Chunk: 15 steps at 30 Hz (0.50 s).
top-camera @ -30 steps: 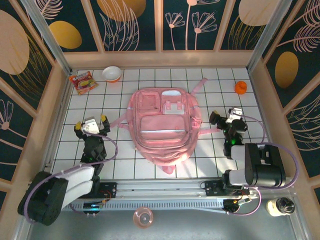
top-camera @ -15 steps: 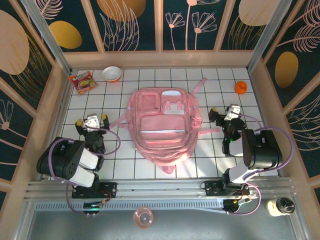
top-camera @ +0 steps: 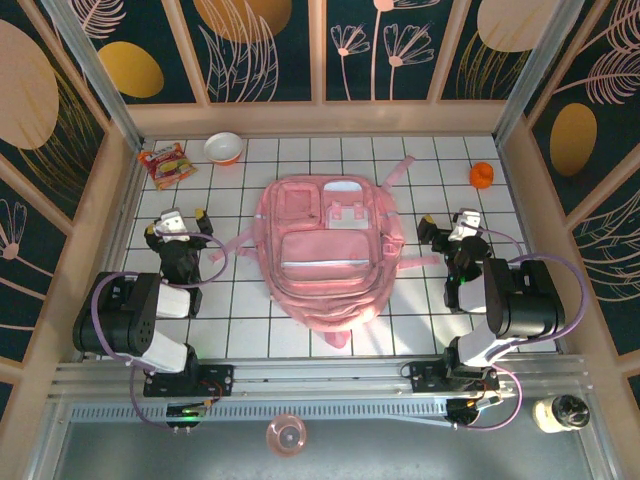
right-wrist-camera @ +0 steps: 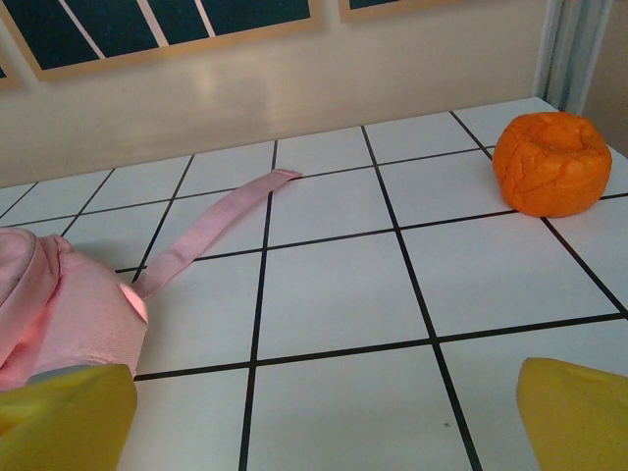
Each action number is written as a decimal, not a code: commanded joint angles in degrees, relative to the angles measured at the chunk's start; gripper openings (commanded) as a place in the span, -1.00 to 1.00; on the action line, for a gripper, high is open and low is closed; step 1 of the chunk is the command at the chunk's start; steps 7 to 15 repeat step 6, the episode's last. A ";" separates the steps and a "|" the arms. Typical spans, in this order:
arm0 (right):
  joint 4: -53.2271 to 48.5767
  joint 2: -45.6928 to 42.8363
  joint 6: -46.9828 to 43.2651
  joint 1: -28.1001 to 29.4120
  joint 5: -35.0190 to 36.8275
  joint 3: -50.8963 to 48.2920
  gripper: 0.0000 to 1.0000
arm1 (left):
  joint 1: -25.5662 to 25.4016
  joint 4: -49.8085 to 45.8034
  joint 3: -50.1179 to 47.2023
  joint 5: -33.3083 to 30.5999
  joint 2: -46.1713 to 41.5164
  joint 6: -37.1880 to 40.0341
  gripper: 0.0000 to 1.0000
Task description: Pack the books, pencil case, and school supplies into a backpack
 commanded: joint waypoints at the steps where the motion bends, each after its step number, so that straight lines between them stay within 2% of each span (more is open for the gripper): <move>1: 2.99 0.19 -1.07 0.25 0.89 0.69 0.99 | 0.32 0.28 -0.03 1.05 0.31 -1.51 0.98; 15: 2.98 0.21 -1.01 0.18 0.85 0.70 0.99 | 0.33 0.35 0.00 0.98 0.34 -1.53 0.98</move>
